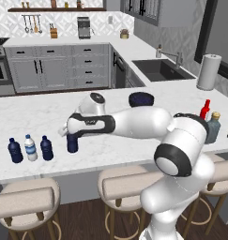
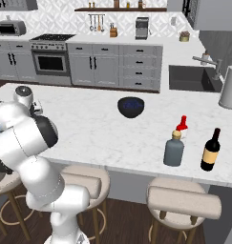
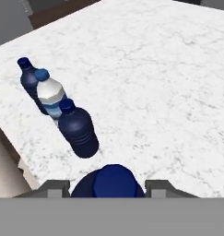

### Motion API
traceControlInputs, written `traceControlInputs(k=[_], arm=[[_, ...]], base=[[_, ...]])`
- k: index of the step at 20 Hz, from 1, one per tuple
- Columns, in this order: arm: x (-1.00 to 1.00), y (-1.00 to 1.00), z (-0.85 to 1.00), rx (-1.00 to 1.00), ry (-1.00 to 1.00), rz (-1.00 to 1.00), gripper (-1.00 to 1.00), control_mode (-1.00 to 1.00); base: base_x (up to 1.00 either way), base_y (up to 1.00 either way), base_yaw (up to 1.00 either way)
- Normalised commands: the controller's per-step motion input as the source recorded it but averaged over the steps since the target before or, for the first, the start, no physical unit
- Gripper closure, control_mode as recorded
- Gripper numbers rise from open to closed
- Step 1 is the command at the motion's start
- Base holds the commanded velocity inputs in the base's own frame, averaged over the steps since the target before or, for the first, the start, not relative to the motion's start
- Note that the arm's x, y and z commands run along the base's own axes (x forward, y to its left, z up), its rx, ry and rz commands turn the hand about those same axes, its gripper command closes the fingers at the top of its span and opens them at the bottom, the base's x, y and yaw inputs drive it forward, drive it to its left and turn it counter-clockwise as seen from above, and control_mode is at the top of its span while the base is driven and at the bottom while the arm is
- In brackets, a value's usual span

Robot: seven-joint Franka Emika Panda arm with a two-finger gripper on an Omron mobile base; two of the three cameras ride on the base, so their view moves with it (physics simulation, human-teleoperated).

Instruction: Move the plastic bottles in the middle to the plastics group, and the glass bottles in the middle to the glass group.

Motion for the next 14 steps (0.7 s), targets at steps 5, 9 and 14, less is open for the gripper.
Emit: traceControlInputs(k=[5,9,14], arm=[[0.04,0.28,-0.13,-0.14,-0.09,0.06,1.0,-1.0],[0.0,0.18,-0.05,-0.05,-0.07,0.02,1.0,-1.0],[0.01,0.06,-0.03,-0.01,-0.05,0.03,1.0,-1.0]], base=[[0.0,0.0,0.0],[0.0,0.0,0.0],[0.0,0.0,0.0]])
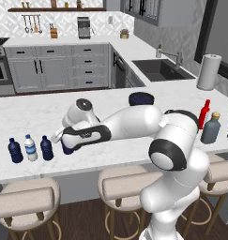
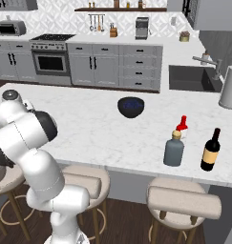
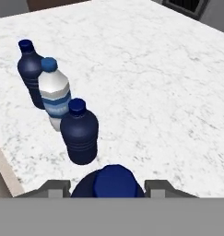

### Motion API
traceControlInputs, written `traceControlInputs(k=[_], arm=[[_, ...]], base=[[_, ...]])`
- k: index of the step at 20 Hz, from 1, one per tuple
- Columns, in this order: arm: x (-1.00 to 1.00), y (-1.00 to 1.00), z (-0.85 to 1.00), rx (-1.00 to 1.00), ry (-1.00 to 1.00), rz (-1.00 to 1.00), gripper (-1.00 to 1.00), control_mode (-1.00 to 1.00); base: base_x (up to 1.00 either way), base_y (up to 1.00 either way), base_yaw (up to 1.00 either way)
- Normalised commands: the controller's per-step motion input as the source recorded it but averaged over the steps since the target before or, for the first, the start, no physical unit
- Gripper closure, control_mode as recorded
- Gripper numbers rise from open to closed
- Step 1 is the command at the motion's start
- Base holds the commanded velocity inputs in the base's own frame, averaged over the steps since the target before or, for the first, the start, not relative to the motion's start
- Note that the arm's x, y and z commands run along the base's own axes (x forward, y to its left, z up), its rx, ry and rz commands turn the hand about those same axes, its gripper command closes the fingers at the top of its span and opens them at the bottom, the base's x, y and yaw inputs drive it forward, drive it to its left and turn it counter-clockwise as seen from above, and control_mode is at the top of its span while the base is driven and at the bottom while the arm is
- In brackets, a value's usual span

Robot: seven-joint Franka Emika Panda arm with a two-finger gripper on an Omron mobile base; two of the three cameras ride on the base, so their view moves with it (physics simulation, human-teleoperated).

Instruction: Move the plastic bottles in the middle to the plastics group, and the glass bottles in the middle to the glass group.

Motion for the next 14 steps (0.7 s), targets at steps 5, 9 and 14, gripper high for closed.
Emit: traceControlInputs(k=[5,9,14], arm=[[-0.01,-0.1,-0.03,0.0,-0.01,0.03,1.0,-1.0],[-0.09,-0.12,-0.08,0.0,0.0,0.03,1.0,-1.0],[-0.07,-0.12,-0.15,0.0,0.0,0.02,1.0,-1.0]], base=[[0.0,0.0,0.0],[0.0,0.0,0.0],[0.0,0.0,0.0]])
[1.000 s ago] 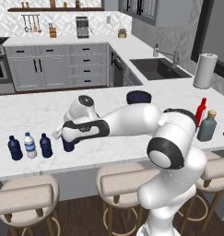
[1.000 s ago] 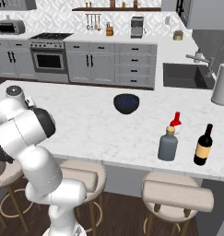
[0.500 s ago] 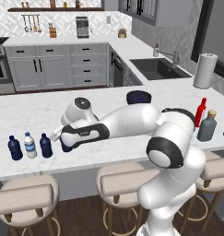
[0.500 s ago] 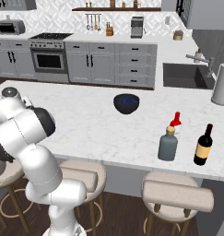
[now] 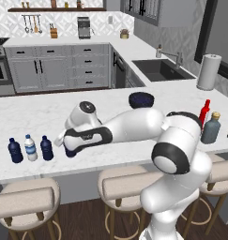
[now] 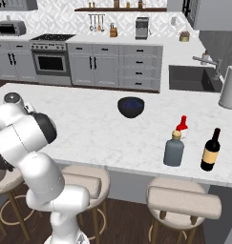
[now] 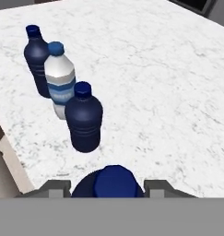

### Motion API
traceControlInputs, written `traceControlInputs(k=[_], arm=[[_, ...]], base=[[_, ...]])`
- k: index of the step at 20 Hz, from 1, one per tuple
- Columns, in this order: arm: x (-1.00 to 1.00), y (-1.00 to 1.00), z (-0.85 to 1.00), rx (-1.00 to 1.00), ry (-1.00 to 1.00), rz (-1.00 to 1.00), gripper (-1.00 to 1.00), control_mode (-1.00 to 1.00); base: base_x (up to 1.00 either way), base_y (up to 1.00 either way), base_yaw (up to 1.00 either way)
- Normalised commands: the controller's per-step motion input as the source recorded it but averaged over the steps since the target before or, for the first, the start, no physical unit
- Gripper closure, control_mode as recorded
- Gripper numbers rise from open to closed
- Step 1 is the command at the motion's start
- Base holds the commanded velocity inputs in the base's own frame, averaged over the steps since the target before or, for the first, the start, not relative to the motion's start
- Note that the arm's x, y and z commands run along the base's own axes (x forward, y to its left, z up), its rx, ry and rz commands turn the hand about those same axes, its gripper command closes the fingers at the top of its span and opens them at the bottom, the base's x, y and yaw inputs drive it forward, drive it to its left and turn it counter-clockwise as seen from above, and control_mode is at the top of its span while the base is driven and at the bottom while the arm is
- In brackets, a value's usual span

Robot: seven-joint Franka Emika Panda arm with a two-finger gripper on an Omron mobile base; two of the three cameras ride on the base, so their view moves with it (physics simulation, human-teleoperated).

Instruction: Move the plastic bottles in the middle to the plastics group, and the glass bottles in the middle to the glass group.

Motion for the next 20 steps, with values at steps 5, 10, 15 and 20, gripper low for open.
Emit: traceControlInputs(k=[5,10,15,20], arm=[[-0.05,-0.15,-0.24,0.06,0.0,0.01,1.0,-1.0],[0.01,-0.02,-0.16,0.05,-0.05,0.0,1.0,-1.0],[0.1,0.02,-0.03,0.0,-0.11,0.0,1.0,-1.0],[0.21,0.08,-0.03,0.0,-0.04,0.0,1.0,-1.0]], base=[[0.0,0.0,0.0],[0.0,0.0,0.0],[0.0,0.0,0.0],[0.0,0.0,0.0]])
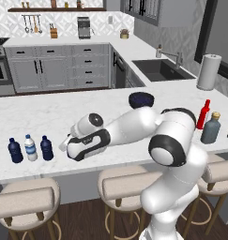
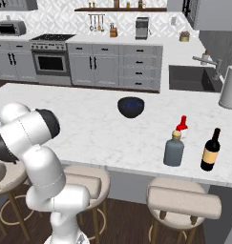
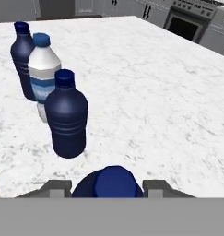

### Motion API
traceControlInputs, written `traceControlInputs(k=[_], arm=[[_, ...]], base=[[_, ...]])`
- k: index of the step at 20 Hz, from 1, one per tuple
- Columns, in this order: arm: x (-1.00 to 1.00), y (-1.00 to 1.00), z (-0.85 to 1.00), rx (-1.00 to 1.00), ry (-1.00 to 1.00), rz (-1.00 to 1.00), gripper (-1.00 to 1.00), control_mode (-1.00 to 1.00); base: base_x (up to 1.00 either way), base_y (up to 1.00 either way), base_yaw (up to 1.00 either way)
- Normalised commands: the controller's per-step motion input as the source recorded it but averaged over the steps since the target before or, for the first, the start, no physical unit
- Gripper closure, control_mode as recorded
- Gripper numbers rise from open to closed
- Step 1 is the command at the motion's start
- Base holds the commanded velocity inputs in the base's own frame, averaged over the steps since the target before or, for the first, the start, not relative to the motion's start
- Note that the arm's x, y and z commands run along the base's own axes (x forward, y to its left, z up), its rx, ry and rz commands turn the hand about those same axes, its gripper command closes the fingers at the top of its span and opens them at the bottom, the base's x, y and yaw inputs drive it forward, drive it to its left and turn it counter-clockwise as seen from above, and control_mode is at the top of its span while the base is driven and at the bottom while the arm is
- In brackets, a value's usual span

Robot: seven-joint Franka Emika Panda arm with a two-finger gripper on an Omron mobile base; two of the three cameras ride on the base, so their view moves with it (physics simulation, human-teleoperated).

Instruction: Move the plastic bottles in the middle to the plastics group, and the glass bottles in the middle to the glass group.

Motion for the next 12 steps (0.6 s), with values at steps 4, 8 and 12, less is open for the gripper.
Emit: traceControlInputs(k=[4,8,12], arm=[[0.22,0.18,0.0,0.04,0.0,0.0,1.0,-1.0],[0.18,0.28,0.0,0.06,0.0,0.0,1.0,-1.0],[0.16,0.19,-0.12,0.01,0.0,0.0,1.0,-1.0]], base=[[0.0,0.0,0.0],[0.0,0.0,0.0],[0.0,0.0,0.0]])
